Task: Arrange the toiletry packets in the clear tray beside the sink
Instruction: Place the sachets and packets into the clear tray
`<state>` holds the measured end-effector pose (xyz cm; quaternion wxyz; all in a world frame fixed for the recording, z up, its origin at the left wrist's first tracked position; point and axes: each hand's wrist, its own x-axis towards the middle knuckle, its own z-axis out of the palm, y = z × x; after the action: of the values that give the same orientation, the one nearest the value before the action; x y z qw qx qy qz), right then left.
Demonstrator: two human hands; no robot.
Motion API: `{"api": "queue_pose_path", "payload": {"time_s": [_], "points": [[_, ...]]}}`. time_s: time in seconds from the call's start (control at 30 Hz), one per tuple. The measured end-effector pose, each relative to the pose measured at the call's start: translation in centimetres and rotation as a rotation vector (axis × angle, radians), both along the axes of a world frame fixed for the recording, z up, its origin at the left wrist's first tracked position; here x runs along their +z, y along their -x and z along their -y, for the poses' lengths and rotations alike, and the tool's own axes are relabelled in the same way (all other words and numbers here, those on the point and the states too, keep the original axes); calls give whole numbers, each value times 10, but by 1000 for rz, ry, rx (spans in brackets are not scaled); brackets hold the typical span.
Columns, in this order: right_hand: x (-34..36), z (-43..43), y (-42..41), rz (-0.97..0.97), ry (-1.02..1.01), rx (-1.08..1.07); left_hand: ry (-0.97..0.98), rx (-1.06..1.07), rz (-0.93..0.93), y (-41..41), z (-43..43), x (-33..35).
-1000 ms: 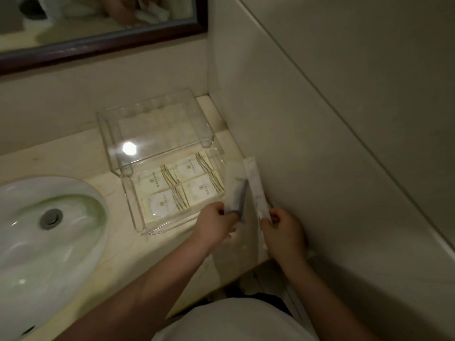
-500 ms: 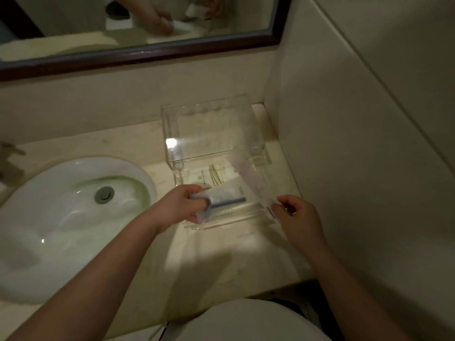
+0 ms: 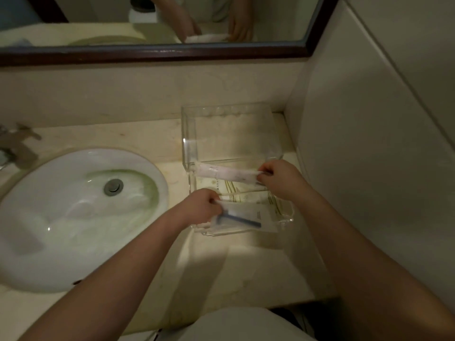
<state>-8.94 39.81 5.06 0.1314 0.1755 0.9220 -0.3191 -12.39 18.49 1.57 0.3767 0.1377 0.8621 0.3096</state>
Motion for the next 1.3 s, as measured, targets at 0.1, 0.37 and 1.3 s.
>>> {"api": "queue_pose_path", "payload": {"time_s": [0.1, 0.37, 1.3], "points": [[-4, -2, 10, 36, -10, 42, -39, 77, -8, 0, 4, -2], [-13, -1, 34, 141, -39, 149, -15, 45, -74, 1, -1, -7], [-63, -24, -11, -230, -449, -13, 93, -126, -812, 20, -18, -32]]}}
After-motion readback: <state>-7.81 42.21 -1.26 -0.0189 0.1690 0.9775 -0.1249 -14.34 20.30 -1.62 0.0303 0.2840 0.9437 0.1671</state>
